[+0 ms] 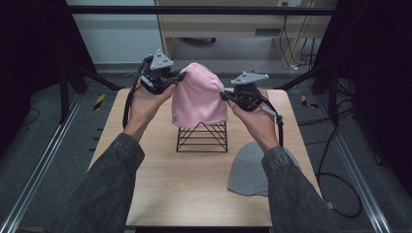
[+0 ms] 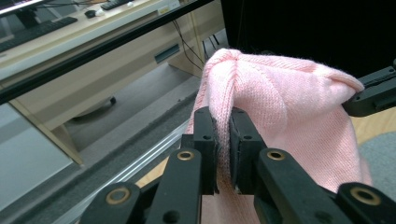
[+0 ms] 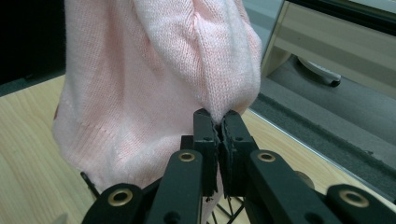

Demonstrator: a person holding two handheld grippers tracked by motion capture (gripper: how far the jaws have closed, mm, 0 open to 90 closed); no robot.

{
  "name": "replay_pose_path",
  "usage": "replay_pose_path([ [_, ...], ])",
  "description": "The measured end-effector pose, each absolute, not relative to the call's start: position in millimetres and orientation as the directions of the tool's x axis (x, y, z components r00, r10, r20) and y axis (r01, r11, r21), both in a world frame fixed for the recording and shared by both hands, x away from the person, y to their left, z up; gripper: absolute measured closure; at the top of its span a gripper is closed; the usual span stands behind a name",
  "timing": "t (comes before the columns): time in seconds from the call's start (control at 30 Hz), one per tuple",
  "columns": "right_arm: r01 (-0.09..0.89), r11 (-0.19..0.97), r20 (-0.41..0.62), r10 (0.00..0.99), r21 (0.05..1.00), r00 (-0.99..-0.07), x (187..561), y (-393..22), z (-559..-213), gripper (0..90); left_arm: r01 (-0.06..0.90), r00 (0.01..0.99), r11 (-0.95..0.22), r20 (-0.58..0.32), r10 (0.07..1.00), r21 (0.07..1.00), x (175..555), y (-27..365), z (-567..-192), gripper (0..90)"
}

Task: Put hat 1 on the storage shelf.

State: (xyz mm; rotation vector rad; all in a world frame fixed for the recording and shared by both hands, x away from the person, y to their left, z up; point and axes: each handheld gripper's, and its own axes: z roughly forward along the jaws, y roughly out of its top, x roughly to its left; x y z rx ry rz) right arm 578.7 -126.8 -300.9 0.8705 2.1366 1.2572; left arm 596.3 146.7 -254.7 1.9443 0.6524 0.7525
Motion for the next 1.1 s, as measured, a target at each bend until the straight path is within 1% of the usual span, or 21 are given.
replay_pose_path([
  [0.13,0.264,0.362,-0.098,0.733,0.894,-0.673,576.2,-128.0,-304.3,86.4,0.139,0.671,-0.433,0.237,0.703,0.891,596.6,148.8,-259.8,82.7],
  [0.27,0.257,0.369,-0.102,0.723,0.893,-0.683,573.3,-124.6,-304.1,86.5,0.152,0.673,-0.418,0.216,0.708,0.896,596.8,152.5,-262.7,82.7],
  [0.37,0.252,0.388,-0.112,0.709,0.887,-0.697,570.0,-121.7,-304.8,86.5,0.158,0.68,-0.424,0.213,0.702,0.892,594.0,153.4,-265.4,82.7],
  [0.53,0.262,0.404,-0.113,0.701,0.876,-0.704,562.8,-123.6,-309.3,86.6,0.168,0.693,-0.417,0.194,0.694,0.893,585.2,153.5,-271.3,82.7],
  [0.6,0.267,0.409,-0.112,0.699,0.872,-0.706,560.0,-125.5,-311.7,86.6,0.175,0.7,-0.436,0.2,0.686,0.883,582.5,153.5,-274.0,82.6],
  [0.77,0.283,0.425,-0.114,0.701,0.86,-0.704,554.2,-129.3,-318.4,86.7,0.192,0.713,-0.439,0.183,0.677,0.878,576.9,152.2,-279.6,82.4],
  [0.93,0.3,0.42,-0.107,0.713,0.857,-0.693,551.1,-136.3,-322.8,86.6,0.175,0.727,-0.444,0.189,0.66,0.879,567.9,149.3,-276.0,82.6],
  [1.1,0.29,0.404,-0.102,0.715,0.868,-0.692,545.2,-142.0,-319.8,86.6,0.163,0.735,-0.445,0.193,0.65,0.88,554.4,146.6,-266.0,83.0],
])
